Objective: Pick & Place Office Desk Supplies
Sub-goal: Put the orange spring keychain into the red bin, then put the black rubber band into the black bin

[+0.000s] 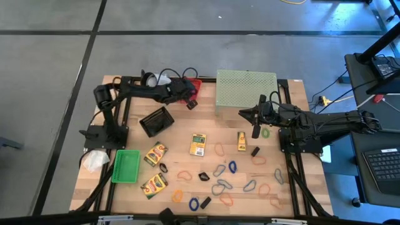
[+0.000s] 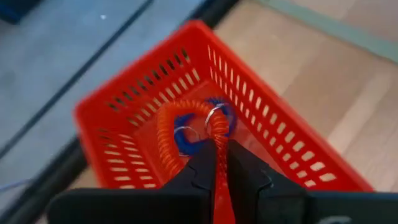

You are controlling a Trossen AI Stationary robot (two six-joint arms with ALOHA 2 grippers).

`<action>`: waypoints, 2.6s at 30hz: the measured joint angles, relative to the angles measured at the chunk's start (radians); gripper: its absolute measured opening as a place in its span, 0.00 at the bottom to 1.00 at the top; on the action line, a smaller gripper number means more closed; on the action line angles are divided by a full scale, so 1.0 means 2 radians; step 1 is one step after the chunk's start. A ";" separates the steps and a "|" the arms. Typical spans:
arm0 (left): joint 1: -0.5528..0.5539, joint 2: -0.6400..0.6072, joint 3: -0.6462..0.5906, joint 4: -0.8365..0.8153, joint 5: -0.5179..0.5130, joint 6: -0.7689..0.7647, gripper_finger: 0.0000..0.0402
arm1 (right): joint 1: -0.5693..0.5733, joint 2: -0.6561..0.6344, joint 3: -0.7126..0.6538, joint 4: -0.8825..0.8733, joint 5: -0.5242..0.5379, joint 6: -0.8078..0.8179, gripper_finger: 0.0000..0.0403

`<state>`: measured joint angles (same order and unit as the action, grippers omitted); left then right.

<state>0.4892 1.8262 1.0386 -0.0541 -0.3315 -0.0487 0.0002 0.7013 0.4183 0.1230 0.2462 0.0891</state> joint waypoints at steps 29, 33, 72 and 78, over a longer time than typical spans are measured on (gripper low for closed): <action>-0.066 -0.127 0.000 -0.192 0.175 -0.010 0.41 | 0.000 0.000 0.000 -0.006 0.000 -0.002 0.12; -0.126 -0.140 0.000 -0.295 0.214 -0.035 0.41 | 0.000 0.000 0.000 -0.006 0.000 -0.009 0.12; -0.521 -0.060 0.000 -0.365 0.119 -0.090 0.43 | 0.000 0.000 0.000 -0.006 0.000 0.000 0.12; -0.521 -0.021 0.001 -0.365 0.128 -0.056 0.43 | 0.000 0.000 0.000 -0.006 0.000 -0.007 0.12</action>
<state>-0.5537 1.7840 1.0405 -0.7839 -0.0754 -0.1607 -0.0002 0.7012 0.4183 0.1112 0.2465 0.0747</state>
